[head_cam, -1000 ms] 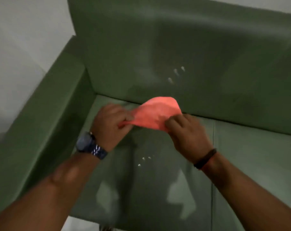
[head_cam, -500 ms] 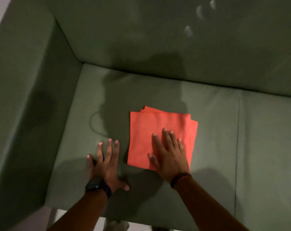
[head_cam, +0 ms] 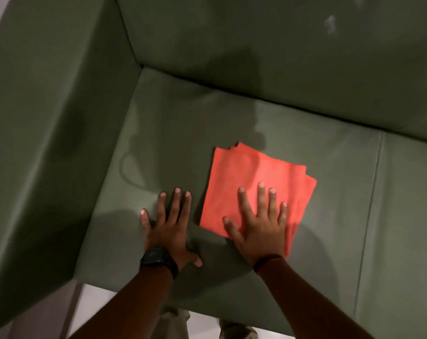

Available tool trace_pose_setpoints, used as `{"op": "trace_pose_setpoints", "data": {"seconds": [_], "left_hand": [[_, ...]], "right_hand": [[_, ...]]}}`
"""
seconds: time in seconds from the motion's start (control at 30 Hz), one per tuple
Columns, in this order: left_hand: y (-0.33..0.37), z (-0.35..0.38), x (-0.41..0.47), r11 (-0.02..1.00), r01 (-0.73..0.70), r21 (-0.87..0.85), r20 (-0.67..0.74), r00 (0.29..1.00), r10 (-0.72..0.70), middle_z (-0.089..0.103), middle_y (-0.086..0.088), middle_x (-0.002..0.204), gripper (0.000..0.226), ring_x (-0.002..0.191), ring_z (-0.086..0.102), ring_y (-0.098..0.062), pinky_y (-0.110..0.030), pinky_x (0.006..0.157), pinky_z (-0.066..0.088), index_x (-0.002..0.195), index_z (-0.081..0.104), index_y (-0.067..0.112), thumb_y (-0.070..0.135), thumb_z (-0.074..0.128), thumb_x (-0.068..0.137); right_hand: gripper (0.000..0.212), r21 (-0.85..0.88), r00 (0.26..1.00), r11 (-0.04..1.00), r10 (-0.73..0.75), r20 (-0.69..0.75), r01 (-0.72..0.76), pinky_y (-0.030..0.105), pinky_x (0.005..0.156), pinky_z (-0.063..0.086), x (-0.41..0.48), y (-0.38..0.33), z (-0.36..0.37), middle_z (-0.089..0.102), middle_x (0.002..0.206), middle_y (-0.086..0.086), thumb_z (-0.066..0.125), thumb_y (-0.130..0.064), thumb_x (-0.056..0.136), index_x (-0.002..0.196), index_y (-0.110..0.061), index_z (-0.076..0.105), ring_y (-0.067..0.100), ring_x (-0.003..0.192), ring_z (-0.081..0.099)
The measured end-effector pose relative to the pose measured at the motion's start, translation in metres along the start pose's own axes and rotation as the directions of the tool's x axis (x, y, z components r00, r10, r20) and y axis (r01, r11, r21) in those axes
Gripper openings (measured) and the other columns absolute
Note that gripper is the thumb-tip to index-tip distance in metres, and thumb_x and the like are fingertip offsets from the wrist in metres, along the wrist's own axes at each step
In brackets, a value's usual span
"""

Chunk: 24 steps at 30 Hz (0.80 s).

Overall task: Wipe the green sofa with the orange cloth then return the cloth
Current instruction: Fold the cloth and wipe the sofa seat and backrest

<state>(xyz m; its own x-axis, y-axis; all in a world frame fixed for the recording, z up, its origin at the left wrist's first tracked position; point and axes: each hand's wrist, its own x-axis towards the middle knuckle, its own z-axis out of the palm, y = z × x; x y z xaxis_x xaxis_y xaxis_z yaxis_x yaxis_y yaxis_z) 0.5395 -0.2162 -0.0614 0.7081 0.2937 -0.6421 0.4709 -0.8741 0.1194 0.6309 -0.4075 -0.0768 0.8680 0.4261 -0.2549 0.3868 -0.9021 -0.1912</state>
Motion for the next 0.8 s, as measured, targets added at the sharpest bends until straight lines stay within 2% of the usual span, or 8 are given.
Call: {"op": "trace_pose_setpoints", "data": {"seconds": [0.17, 0.2, 0.33, 0.37, 0.47, 0.6, 0.67, 0.8], "left_hand": [[-0.002, 0.000, -0.002, 1.000, -0.013, -0.003, -0.004, 1.000, 0.013, -0.034, 0.008, 0.144, 0.160, 0.133, -0.032, -0.021, -0.067, 0.105, 0.001, 0.134, -0.036, 0.031, 0.075, 0.073, 0.026], [-0.001, 0.000, -0.003, 1.000, -0.014, 0.002, -0.010, 1.000, 0.014, -0.033, 0.008, 0.144, 0.160, 0.135, -0.030, -0.023, -0.067, 0.105, 0.001, 0.134, -0.037, 0.031, 0.075, 0.073, 0.026], [-0.001, 0.002, -0.002, 1.000, -0.011, 0.026, -0.023, 1.000, 0.011, -0.031, 0.008, 0.146, 0.159, 0.137, -0.024, -0.027, -0.067, 0.104, 0.002, 0.136, -0.033, 0.030, 0.075, 0.072, 0.025], [-0.001, 0.003, -0.002, 1.000, -0.013, 0.029, -0.021, 1.000, 0.014, -0.031, 0.007, 0.146, 0.159, 0.137, -0.024, -0.027, -0.068, 0.104, 0.003, 0.136, -0.033, 0.029, 0.075, 0.071, 0.025], [-0.002, 0.005, -0.002, 1.000, -0.017, 0.026, -0.017, 1.000, 0.018, -0.030, 0.005, 0.147, 0.159, 0.137, -0.026, -0.026, -0.070, 0.103, 0.003, 0.136, -0.034, 0.028, 0.077, 0.070, 0.026], [-0.001, 0.005, -0.001, 1.000, -0.013, 0.020, -0.017, 1.000, 0.013, -0.032, 0.006, 0.147, 0.158, 0.136, -0.028, -0.026, -0.070, 0.103, 0.003, 0.136, -0.034, 0.028, 0.079, 0.068, 0.027], [0.000, 0.005, 0.000, 1.000, -0.010, 0.027, -0.015, 1.000, 0.010, -0.035, 0.006, 0.144, 0.160, 0.135, -0.029, -0.026, -0.069, 0.103, 0.002, 0.136, -0.034, 0.028, 0.078, 0.070, 0.025], [0.001, 0.006, 0.000, 0.999, -0.005, 0.037, -0.028, 1.000, 0.006, -0.033, 0.007, 0.145, 0.160, 0.137, -0.026, -0.027, -0.069, 0.103, 0.004, 0.138, -0.031, 0.028, 0.075, 0.071, 0.024]], "right_hand": [[0.075, -0.067, 0.955, 0.953, -0.290, 0.069, 0.294, 0.055, 0.111, 0.015, -0.021, 0.031, 0.000, 0.019, 0.154, 0.005, 0.032, -0.077, 0.079, 0.144, -0.041, 0.021, 0.032, 0.140, 0.022], [0.075, -0.076, 0.962, 0.960, -0.267, 0.053, 0.271, 0.054, 0.110, 0.016, -0.015, 0.037, -0.002, 0.022, 0.153, 0.006, 0.034, -0.077, 0.077, 0.142, -0.040, 0.025, 0.032, 0.139, 0.024], [0.077, -0.012, 0.996, 0.997, 0.079, -0.028, -0.080, 0.058, 0.108, 0.017, 0.014, 0.012, -0.008, 0.026, 0.153, 0.016, 0.042, -0.073, 0.075, 0.141, -0.036, 0.030, 0.038, 0.139, 0.021], [0.078, -0.011, 0.998, 0.998, 0.064, 0.001, -0.064, 0.059, 0.109, 0.015, 0.012, 0.001, -0.007, 0.025, 0.153, 0.015, 0.041, -0.074, 0.075, 0.143, -0.038, 0.026, 0.040, 0.140, 0.017], [0.079, -0.059, 0.977, 0.981, -0.179, 0.118, 0.186, 0.061, 0.108, 0.013, -0.020, -0.007, 0.005, 0.024, 0.154, 0.009, 0.036, -0.079, 0.075, 0.144, -0.045, 0.016, 0.039, 0.140, 0.013], [0.080, -0.061, 0.957, 0.963, -0.252, 0.142, 0.263, 0.060, 0.108, 0.015, -0.043, 0.026, 0.004, 0.028, 0.153, 0.005, 0.033, -0.084, 0.074, 0.143, -0.046, 0.019, 0.036, 0.138, 0.021], [0.081, -0.075, 0.965, 0.968, -0.227, 0.132, 0.238, 0.060, 0.107, 0.017, -0.034, 0.030, -0.002, 0.028, 0.152, 0.006, 0.034, -0.084, 0.073, 0.142, -0.044, 0.022, 0.036, 0.138, 0.021], [0.085, -0.016, 0.990, 1.000, -0.015, 0.137, 0.018, 0.059, 0.109, 0.012, -0.017, 0.001, -0.007, 0.026, 0.154, 0.010, 0.037, -0.082, 0.070, 0.143, -0.042, 0.021, 0.037, 0.141, 0.014]]}}
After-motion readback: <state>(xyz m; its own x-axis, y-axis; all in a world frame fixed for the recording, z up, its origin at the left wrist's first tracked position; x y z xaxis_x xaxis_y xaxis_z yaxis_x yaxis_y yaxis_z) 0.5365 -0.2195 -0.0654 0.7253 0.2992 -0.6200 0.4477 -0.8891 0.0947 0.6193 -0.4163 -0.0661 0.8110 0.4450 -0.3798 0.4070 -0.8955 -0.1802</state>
